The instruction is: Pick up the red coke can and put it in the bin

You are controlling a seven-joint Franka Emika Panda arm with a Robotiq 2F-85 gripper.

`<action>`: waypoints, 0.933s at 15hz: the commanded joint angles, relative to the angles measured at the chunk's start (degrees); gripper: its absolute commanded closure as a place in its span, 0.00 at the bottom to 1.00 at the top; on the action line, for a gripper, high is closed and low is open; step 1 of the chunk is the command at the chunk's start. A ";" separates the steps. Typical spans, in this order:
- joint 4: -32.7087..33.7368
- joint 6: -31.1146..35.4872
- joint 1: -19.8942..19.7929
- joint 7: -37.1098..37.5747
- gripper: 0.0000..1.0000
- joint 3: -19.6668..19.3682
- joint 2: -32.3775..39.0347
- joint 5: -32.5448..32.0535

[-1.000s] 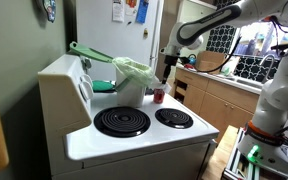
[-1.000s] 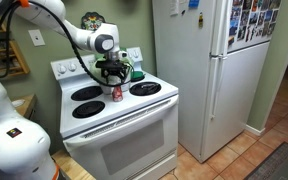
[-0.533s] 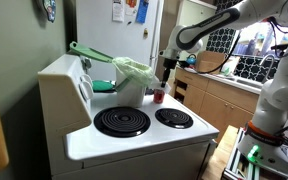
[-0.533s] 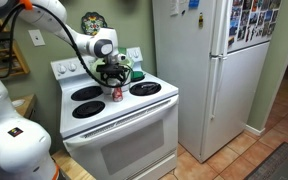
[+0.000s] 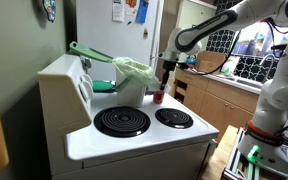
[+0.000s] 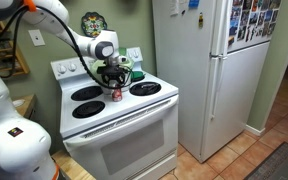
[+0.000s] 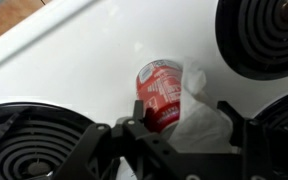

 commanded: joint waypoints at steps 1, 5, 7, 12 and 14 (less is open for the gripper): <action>-1.07 1.27 0.02 0.48 0.57 0.00 -0.48 -0.69; -0.68 -0.62 -0.21 1.49 0.88 -0.14 -2.17 -1.40; -0.54 -0.73 -0.29 2.02 0.53 -0.28 -2.80 -1.39; -0.83 2.39 -0.33 -0.45 0.37 -0.89 -2.45 -1.23; -0.85 4.96 -0.07 -2.59 0.21 -1.09 -2.03 -0.16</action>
